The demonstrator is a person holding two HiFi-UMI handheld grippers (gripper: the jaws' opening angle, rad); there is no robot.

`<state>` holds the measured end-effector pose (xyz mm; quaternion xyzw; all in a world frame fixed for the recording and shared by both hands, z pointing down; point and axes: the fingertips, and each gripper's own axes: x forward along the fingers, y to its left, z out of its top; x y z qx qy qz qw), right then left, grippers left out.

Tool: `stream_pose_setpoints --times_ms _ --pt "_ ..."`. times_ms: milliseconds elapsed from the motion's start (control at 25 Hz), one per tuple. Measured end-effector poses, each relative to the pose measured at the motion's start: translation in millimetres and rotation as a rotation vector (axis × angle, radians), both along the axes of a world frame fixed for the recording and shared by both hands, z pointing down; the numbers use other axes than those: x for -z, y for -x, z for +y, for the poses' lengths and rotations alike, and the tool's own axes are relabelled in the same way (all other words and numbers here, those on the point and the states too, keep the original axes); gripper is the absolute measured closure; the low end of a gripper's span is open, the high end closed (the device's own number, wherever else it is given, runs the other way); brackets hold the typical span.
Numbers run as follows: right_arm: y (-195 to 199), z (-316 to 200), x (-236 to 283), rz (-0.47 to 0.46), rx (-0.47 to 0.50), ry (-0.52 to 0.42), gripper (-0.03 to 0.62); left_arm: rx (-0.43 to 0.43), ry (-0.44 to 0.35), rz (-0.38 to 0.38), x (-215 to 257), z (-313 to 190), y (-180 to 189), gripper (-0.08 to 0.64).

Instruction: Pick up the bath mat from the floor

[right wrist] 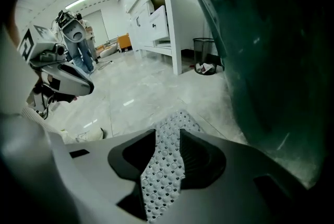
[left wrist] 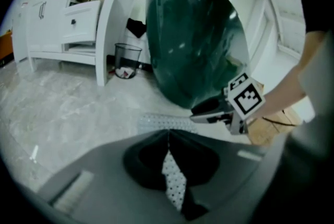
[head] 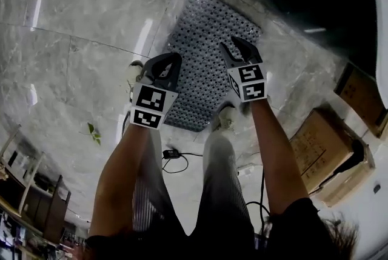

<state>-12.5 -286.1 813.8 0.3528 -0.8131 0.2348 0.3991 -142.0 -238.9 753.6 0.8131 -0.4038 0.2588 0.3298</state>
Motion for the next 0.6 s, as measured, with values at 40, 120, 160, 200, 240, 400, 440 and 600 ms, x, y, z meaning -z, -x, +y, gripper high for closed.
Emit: stream_pose_setpoints --times_ms 40,120,160,200,240,400,440,600 --pt "-1 -4 -8 0.004 -0.004 -0.003 0.454 0.008 0.001 -0.001 -8 -3 2 0.551" --pt "-1 -10 -22 0.014 -0.003 -0.009 0.446 0.008 0.003 0.000 -22 -7 3 0.551" --pt "0 -13 -30 0.021 0.006 -0.012 0.440 -0.003 0.002 0.001 -29 -8 3 0.551" --pt "0 -15 -37 0.032 0.019 -0.016 0.434 -0.021 0.000 0.001 -35 -9 2 0.551" --pt "0 -16 -45 0.043 0.031 -0.020 0.428 -0.040 -0.005 0.000 -41 -10 1 0.551" --pt "-5 -29 -77 0.086 0.056 -0.042 0.419 -0.070 -0.022 -0.012 -67 -18 4 0.551" --pt "-8 -32 -84 0.099 0.057 -0.051 0.412 -0.067 -0.024 -0.013 -73 -20 4 0.551" --pt "-26 -44 -108 0.160 0.065 -0.085 0.390 -0.079 -0.037 -0.014 -96 -23 5 0.551"
